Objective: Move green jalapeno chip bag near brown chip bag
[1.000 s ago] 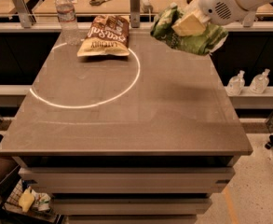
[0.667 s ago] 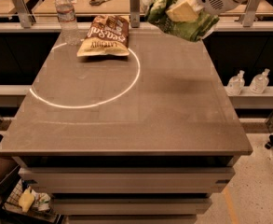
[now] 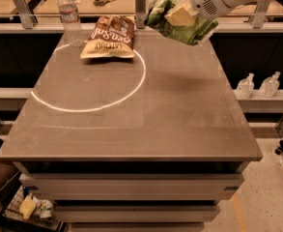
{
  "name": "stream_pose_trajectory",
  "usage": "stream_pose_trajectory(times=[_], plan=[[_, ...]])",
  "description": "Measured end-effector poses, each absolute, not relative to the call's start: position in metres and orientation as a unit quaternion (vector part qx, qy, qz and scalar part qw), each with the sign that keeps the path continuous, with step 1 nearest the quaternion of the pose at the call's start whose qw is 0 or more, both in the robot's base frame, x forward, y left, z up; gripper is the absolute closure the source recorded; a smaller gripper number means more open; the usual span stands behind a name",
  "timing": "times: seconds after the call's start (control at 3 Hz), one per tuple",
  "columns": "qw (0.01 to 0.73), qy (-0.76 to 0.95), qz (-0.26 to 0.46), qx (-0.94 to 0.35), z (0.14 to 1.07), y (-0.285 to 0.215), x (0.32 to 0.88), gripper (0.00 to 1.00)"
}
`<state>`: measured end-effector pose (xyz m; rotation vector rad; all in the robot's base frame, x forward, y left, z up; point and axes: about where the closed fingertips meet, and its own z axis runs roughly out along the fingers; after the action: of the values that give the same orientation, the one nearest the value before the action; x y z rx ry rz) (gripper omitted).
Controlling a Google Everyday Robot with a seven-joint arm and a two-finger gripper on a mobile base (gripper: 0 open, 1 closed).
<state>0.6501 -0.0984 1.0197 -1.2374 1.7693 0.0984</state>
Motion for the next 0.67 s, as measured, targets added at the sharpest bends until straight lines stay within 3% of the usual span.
stream_pose_trajectory(times=[0.67], plan=[[0.449, 0.743, 0.027, -0.495, 0.976, -0.087, 0.723, 1.00]])
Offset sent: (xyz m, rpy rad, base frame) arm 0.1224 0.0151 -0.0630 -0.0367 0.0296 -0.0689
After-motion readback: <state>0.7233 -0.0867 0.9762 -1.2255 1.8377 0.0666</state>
